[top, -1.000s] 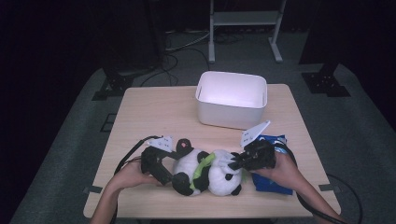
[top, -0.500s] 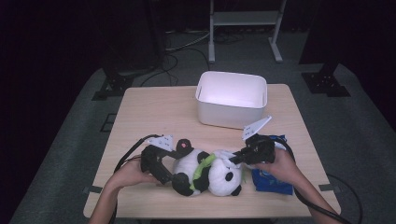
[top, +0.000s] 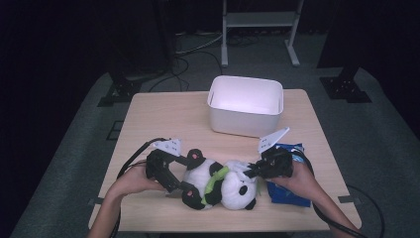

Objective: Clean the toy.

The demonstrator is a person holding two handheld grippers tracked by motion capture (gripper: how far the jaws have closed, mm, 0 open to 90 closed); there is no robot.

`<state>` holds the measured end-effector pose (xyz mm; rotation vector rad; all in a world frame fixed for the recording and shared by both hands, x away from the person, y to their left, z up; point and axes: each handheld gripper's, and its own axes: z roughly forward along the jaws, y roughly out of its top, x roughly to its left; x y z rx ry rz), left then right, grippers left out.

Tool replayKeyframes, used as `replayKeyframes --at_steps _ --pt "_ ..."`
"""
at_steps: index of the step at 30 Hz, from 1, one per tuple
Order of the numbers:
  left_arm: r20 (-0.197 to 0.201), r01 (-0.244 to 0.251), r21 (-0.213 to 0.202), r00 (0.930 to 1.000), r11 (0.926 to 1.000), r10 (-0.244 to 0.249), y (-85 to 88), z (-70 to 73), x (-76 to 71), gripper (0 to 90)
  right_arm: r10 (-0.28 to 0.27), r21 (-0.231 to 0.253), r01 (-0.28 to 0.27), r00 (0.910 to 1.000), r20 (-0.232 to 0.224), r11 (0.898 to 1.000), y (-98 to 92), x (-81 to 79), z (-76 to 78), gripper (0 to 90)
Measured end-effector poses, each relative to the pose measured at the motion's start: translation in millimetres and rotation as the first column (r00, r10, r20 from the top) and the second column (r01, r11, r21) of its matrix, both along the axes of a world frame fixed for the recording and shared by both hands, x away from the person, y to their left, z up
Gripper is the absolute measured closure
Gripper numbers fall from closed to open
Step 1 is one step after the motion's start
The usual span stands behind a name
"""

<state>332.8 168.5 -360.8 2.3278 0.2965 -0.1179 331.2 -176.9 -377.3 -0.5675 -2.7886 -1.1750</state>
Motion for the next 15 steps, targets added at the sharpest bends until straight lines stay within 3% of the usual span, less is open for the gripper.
replayKeyframes --at_steps 15 --pt "0.006 -0.037 0.035 0.9993 0.9987 0.037 -0.4 7.4 21.9 8.1 0.014 -0.001 -0.014 0.9999 0.005 1.0 1.1 -4.4 0.0 80.0"
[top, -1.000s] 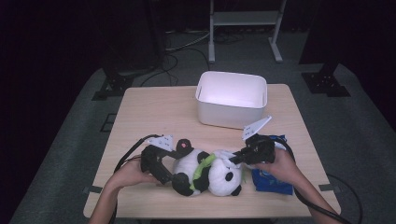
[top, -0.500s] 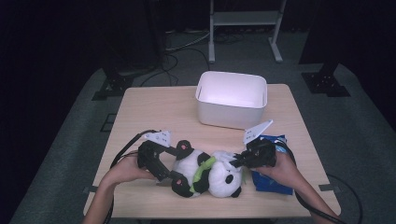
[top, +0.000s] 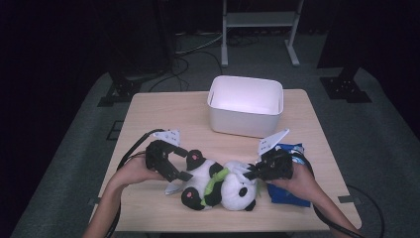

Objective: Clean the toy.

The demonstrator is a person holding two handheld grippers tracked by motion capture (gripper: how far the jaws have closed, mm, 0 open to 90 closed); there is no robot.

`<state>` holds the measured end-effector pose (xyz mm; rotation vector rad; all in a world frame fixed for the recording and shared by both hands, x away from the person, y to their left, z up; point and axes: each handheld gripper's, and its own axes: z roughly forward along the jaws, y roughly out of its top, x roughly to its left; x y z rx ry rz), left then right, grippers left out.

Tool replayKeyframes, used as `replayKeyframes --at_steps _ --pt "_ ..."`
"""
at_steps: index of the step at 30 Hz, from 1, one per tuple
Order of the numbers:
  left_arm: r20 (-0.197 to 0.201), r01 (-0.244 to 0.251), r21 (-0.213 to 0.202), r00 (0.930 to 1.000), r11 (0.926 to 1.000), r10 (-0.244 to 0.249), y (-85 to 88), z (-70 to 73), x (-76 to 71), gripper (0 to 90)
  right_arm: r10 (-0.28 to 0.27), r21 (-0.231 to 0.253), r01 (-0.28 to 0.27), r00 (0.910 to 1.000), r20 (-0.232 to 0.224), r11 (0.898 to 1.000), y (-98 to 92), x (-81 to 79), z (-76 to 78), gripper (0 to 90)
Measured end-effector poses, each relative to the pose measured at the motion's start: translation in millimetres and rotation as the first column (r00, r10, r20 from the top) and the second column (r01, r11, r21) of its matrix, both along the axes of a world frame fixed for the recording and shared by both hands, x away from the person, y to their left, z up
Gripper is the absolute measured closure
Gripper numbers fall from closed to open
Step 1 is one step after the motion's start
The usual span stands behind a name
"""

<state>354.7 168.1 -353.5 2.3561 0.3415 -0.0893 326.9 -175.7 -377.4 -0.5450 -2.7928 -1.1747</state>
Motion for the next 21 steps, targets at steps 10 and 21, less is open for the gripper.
replayKeyframes --at_steps 10,21 --pt "-0.037 0.006 0.013 0.9993 0.9999 -0.005 -12.0 -4.2 14.6 13.3 0.009 0.006 -0.009 0.9999 -0.008 1.0 0.3 -1.9 -0.5 80.0" --pt "-0.037 0.011 0.066 0.9993 0.9978 -0.009 -27.4 -12.7 26.6 37.5 0.011 0.012 -0.01 0.9998 -0.015 1.0 0.3 -0.8 -0.9 80.0"
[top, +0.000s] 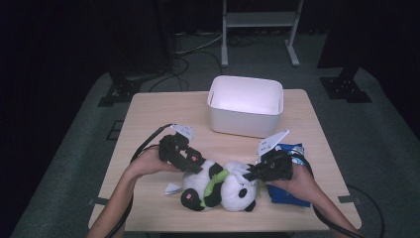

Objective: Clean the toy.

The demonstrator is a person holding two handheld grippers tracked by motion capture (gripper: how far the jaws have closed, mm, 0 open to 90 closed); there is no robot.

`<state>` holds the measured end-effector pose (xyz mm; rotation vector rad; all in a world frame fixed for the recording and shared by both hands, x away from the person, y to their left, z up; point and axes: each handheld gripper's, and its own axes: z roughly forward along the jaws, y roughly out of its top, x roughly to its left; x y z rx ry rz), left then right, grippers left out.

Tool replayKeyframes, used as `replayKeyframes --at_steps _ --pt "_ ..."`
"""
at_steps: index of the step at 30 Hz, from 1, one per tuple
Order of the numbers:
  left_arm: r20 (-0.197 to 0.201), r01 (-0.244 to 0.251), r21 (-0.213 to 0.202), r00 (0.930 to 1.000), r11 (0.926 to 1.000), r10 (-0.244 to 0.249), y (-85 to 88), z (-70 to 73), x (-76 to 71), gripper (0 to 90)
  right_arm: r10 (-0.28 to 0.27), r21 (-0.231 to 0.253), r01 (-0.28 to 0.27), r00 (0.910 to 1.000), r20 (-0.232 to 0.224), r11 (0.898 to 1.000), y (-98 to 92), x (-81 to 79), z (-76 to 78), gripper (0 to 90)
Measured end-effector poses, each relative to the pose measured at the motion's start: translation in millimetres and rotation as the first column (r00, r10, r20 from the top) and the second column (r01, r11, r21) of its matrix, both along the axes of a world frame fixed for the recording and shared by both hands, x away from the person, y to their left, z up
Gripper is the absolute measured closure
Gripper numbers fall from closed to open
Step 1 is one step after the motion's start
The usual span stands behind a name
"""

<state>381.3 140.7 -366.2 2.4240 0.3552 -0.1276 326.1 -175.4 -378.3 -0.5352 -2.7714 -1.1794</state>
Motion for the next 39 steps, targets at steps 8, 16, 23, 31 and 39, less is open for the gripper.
replayKeyframes --at_steps 8,16,23,31,39 --pt "0.039 -0.03 0.015 0.9988 0.9994 0.03 -3.7 4.4 12.9 57.2 -0.015 -0.007 0.015 0.9997 -0.018 1.0 0.5 13.7 1.1 80.8" --pt "0.115 -0.027 0.008 0.993 0.9996 0.026 -14.1 24.0 25.9 57.2 -0.038 -0.012 0.038 0.9992 -0.013 0.999 0.4 34.2 11.2 81.6" --pt "0.185 -0.015 -0.004 0.9827 0.9999 0.016 -17.7 33.8 27.4 57.2 -0.051 0.003 0.051 0.9987 0.009 0.999 11.3 68.0 29.8 81.7" --pt "0.115 -0.036 -0.029 0.9926 0.9989 0.039 5.5 19.6 15.0 47.1 0.018 0.004 -0.018 0.9986 -0.05 1.0 34.0 73.5 14.1 82.8" --pt "0.008 -0.067 -0.064 0.9977 0.9957 0.068 19.2 19.9 3.0 13.4 0.056 -0.003 -0.056 0.9979 -0.033 0.998 44.4 52.4 15.2 83.0"
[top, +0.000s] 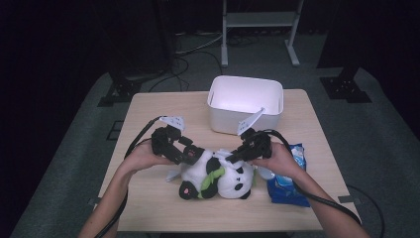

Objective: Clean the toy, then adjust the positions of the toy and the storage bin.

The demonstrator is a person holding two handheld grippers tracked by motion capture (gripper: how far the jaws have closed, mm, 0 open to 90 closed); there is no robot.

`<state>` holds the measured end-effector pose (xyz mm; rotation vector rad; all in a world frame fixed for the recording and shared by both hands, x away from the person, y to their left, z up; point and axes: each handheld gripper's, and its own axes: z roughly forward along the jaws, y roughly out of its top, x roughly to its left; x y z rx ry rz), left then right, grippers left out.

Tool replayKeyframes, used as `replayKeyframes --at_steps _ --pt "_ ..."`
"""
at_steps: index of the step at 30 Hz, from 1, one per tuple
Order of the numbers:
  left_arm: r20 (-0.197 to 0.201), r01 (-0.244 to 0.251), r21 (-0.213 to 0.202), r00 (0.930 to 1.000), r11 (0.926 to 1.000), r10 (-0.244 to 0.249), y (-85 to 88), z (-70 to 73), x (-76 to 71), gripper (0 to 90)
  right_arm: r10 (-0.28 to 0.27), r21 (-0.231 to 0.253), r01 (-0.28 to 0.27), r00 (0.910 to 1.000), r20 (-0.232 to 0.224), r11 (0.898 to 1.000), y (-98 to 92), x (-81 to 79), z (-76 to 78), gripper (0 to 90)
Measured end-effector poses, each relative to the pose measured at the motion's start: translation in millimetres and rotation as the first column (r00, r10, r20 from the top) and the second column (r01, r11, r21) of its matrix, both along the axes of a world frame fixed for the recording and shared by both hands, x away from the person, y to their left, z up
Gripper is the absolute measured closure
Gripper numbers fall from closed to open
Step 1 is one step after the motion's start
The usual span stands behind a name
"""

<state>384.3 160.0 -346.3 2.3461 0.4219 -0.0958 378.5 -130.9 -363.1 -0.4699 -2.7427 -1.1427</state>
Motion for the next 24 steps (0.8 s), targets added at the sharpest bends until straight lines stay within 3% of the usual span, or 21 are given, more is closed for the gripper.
replayKeyframes --at_steps 4,8,20,24 --pt "-0.033 0.021 0.006 0.9993 0.9998 -0.021 -0.8 -1.0 -4.0 8.6 0.02 0.004 -0.02 0.9997 0.013 1.0 -0.7 -11.5 0.8 83.0" --pt "-0.084 0.046 0.045 0.9956 0.998 -0.042 -11.2 -8.6 -6.9 7.3 0.031 -0.001 -0.031 0.9992 0.024 1.0 1.3 -22.8 3.3 82.9" --pt "-0.132 0.072 0.104 0.9896 0.992 -0.058 -30.4 -23.5 -1.8 1.1 0.053 0.003 -0.053 0.9982 0.026 0.999 4.0 -32.2 1.8 82.9" --pt "-0.144 0.082 0.102 0.9873 0.9913 -0.067 -32.3 -26.4 -1.2 0.4 0.056 0.003 -0.056 0.998 0.029 0.998 4.2 -34.0 1.4 82.9"
